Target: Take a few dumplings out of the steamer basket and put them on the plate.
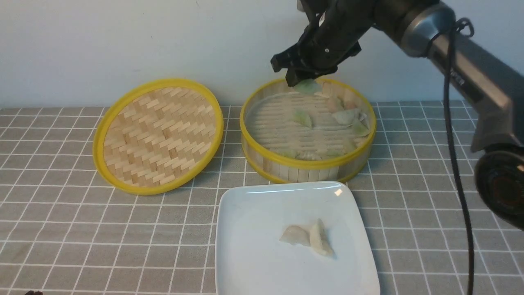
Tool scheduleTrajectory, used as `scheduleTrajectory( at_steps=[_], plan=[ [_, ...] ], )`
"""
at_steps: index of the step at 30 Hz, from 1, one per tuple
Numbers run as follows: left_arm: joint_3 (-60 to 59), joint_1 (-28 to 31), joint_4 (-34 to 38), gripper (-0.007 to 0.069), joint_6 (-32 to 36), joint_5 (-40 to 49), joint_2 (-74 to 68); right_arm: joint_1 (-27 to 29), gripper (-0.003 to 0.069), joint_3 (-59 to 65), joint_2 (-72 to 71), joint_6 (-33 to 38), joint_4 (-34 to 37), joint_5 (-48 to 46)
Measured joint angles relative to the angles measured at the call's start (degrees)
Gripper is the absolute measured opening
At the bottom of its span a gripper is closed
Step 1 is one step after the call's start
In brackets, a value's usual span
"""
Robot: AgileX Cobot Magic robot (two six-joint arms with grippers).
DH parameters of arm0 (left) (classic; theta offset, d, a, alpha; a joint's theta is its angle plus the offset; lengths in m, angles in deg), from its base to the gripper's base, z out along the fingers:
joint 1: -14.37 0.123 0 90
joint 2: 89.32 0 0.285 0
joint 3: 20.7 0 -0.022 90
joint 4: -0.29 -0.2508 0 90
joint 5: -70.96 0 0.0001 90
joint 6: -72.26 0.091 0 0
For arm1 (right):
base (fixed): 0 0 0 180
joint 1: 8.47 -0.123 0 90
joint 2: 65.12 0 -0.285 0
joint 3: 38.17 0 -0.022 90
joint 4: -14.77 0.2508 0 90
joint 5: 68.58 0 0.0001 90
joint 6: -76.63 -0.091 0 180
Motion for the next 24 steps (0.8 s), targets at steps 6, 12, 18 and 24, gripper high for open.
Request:
scheduleTrajectory(
  at_steps=[6, 12, 18, 24],
  plan=[
    [0.00, 0.00, 0.01, -0.0005, 0.00, 0.00, 0.00, -4.93, 0.0187, 19.80, -14.37, 4.59, 2.48, 0.00],
    [0.00, 0.00, 0.06, -0.0005, 0.00, 0.00, 0.00, -10.99, 0.0187, 37.83, -17.22, 6.15, 3.22, 2.09],
    [0.00, 0.00, 0.06, -0.0005, 0.00, 0.00, 0.00, -13.17, 0.0187, 42.89, -12.29, 5.41, 2.43, 7.17],
    [0.00, 0.00, 0.06, -0.0005, 0.00, 0.00, 0.00, -13.31, 0.0297, 42.89, -9.02, 5.21, 0.52, 9.67]
  ],
)
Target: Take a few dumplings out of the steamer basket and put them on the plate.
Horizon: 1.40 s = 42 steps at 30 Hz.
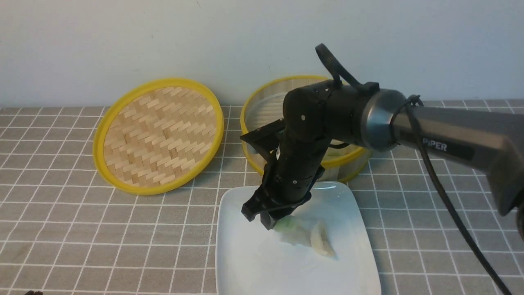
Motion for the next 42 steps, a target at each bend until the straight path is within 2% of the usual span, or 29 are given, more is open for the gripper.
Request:
scheduleTrajectory(
  at_steps=[1, 3, 4, 5, 6, 9, 11, 12, 14, 15, 16, 17, 18, 19, 20, 21, 23, 24, 27, 28, 30, 33, 38, 42],
  plan=[
    [0.00, 0.00, 0.00, -0.0005, 0.00, 0.00, 0.00, 0.00, 0.0306, 0.00, 0.00, 0.02, -0.26, 0.05],
    [0.00, 0.00, 0.00, -0.0005, 0.00, 0.00, 0.00, 0.00, 0.0425, -0.10, 0.00, -0.11, -0.95, 0.25],
    [0.00, 0.00, 0.00, -0.0005, 0.00, 0.00, 0.00, -0.04, 0.0467, -0.47, 0.00, -0.18, -1.18, -0.02],
    [0.00, 0.00, 0.00, -0.0005, 0.00, 0.00, 0.00, -0.04, 0.0475, -0.47, 0.00, -0.23, -1.18, -0.16],
    [0.00, 0.00, 0.00, -0.0005, 0.00, 0.00, 0.00, -0.04, 0.0523, -1.88, 0.00, -0.22, -1.75, -1.95],
    [0.00, 0.00, 0.00, -0.0005, 0.00, 0.00, 0.00, -0.06, 0.0538, -6.52, -0.13, -0.57, -3.37, -6.75],
    [0.00, 0.00, 0.00, -0.0005, 0.00, 0.00, 0.00, -0.11, 0.0491, -9.99, -0.90, -1.77, -4.91, -7.80],
    [0.00, 0.00, 0.00, -0.0005, 0.00, 0.00, 0.00, -0.11, 0.0491, -9.99, -1.07, -1.77, -4.91, -7.80],
    [0.00, 0.00, 0.00, -0.0005, 0.00, 0.00, 0.00, -0.11, 0.0350, -10.88, -4.60, -4.47, -6.66, -8.17],
    [0.00, 0.00, 0.00, -0.0005, 0.00, 0.00, 0.00, -0.11, 0.0337, -10.88, -5.44, -4.89, -6.82, -8.18],
    [0.00, 0.00, 0.00, -0.0005, 0.00, 0.00, 0.00, -0.11, 0.0218, -10.00, -9.93, -6.35, -7.65, -8.45],
    [0.00, 0.00, 0.00, -0.0005, 0.00, 0.00, 0.00, -0.11, 0.0151, -9.27, -13.09, -7.03, -7.95, -8.52],
    [0.00, 0.00, 0.00, -0.0005, 0.00, 0.00, 0.00, -0.11, 0.0138, -8.83, -14.46, -7.45, -8.12, -8.58],
    [0.00, 0.00, 0.00, -0.0005, 0.00, 0.00, 0.00, -0.11, 0.0055, -6.43, -20.56, -8.62, -9.07, -8.58],
    [0.00, 0.00, 0.00, -0.0005, 0.00, 0.00, 0.00, -0.11, 0.0048, -6.43, -20.56, -8.62, -9.07, -8.58],
    [0.00, 0.00, 0.00, -0.0005, 0.00, 0.00, 0.00, -0.11, 0.0011, -2.77, -27.50, -10.51, -10.88, -8.63],
    [0.00, 0.00, 0.00, -0.0005, 0.00, 0.00, 0.00, -0.11, -0.0002, 0.13, -34.15, -12.08, -12.06, -8.82],
    [0.00, 0.00, 0.00, -0.0005, 0.00, 0.00, 0.00, -0.11, -0.0010, 5.15, -43.36, -15.07, -14.50, -9.06],
    [0.00, 0.00, 0.00, -0.0005, 0.00, 0.00, 0.00, -0.11, -0.0012, 14.06, -57.84, -19.60, -17.53, -6.07],
    [0.00, 0.00, 0.00, -0.0005, 0.00, 0.00, 0.00, -0.11, -0.0012, 15.61, -58.99, -19.95, -17.87, -5.51],
    [0.00, 0.00, 0.00, -0.0005, 0.00, 0.00, 0.00, -0.11, -0.0014, 25.55, -72.97, -22.59, -19.22, 3.81],
    [0.00, 0.00, 0.00, -0.0005, 0.00, 0.00, 0.00, -0.11, -0.0013, 38.46, -90.18, -23.85, -21.28, 12.60],
    [0.00, 0.00, 0.00, -0.0005, 0.00, 0.00, 0.00, -0.11, -0.0013, 53.50, -108.57, -27.23, -24.20, 18.72],
    [0.00, 0.00, 0.00, -0.0005, 0.00, 0.00, 0.00, -0.11, -0.0013, 59.58, -118.99, -29.02, -24.39, 20.31]
  ],
)
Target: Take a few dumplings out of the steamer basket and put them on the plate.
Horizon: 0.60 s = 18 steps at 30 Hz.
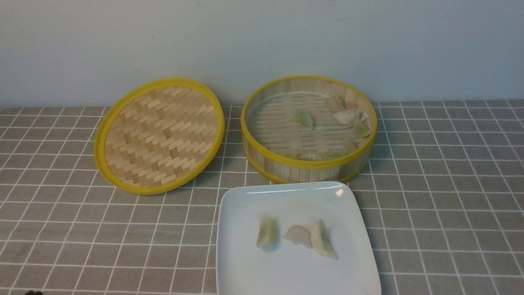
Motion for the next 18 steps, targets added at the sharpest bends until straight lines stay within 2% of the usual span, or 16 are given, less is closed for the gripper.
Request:
scheduleTrajectory(
  at_steps=[2, 18],
  plan=[
    [0.00, 0.00, -0.09, -0.0005, 0.00, 0.00, -0.02, 0.00, -0.0013, 2.28, -4.07, -0.52, -0.27, 0.54],
    [0.00, 0.00, -0.02, -0.0005, 0.00, 0.00, -0.07, 0.00, -0.0013, 3.34, -4.65, -1.04, 0.86, 0.32]
  ],
)
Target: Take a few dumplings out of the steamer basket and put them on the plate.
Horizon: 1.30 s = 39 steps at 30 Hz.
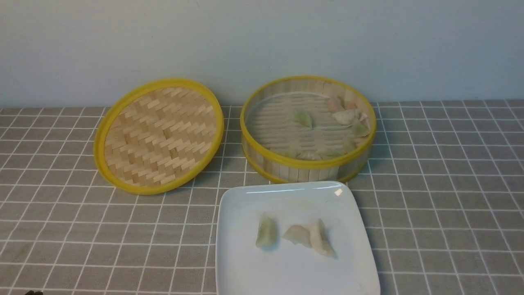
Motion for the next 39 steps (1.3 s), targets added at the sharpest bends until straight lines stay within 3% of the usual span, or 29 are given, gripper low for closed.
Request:
scheduleTrajectory(
  at_steps=[6, 13, 18, 20, 28, 34, 39],
  plan=[
    [0.00, 0.00, 0.00, -0.0005, 0.00, 0.00, 0.00, 0.00, -0.0014, 0.58, 0.00, 0.92, 3.00, 2.86],
    [0.00, 0.00, 0.00, -0.0005, 0.00, 0.00, 0.00, 0.00, -0.0014, 3.73, 0.00, 15.92, 15.62, 9.00],
    [0.00, 0.00, 0.00, -0.0005, 0.00, 0.00, 0.00, 0.13, -0.0014, 6.74, 0.00, 19.94, 16.00, 10.07],
    [0.00, 0.00, 0.00, -0.0005, 0.00, 0.00, 0.00, 3.07, -0.0014, 9.65, 0.00, 20.84, 14.58, 10.07],
    [0.00, 0.00, 0.00, -0.0005, 0.00, 0.00, 0.00, 28.20, -0.0014, 26.29, 0.00, 22.01, 11.69, 10.71],
    [0.00, 0.00, 0.00, -0.0005, 0.00, 0.00, 0.00, 36.09, -0.0014, 34.01, 0.13, 22.08, 11.62, 16.46],
    [0.00, 0.00, 0.00, -0.0005, 0.00, 0.00, 0.00, 38.02, -0.0015, 34.24, 0.13, 22.21, 11.51, 18.07]
  ],
)
